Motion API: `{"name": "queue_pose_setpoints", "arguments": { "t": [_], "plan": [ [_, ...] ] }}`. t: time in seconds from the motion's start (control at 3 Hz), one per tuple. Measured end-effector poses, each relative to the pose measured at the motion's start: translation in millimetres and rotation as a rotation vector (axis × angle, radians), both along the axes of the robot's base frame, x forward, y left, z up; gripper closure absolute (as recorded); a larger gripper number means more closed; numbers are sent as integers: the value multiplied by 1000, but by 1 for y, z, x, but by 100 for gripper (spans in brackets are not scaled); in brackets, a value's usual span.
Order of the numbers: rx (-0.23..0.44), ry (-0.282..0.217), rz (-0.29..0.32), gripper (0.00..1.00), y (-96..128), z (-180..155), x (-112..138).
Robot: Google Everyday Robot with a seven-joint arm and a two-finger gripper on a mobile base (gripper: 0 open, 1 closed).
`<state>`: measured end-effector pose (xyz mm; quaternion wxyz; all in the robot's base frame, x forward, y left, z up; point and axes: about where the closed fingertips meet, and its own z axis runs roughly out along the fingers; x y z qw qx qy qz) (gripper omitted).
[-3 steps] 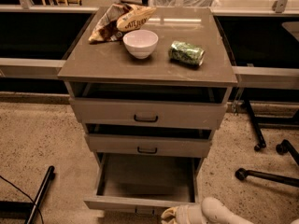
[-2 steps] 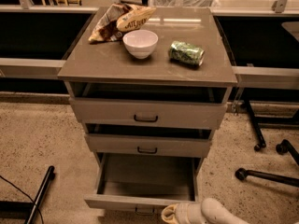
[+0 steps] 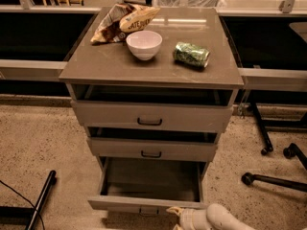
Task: Close bottom drawer
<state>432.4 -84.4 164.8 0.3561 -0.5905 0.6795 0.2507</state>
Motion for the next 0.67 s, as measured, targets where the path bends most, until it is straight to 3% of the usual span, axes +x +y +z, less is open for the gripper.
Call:
{"name": "queue_pose_setpoints", "arguments": {
  "t": [0.33,0.67],
  "plan": [
    [0,0,0,0,0,0,0],
    [0,0,0,0,0,0,0]
  ]
}}
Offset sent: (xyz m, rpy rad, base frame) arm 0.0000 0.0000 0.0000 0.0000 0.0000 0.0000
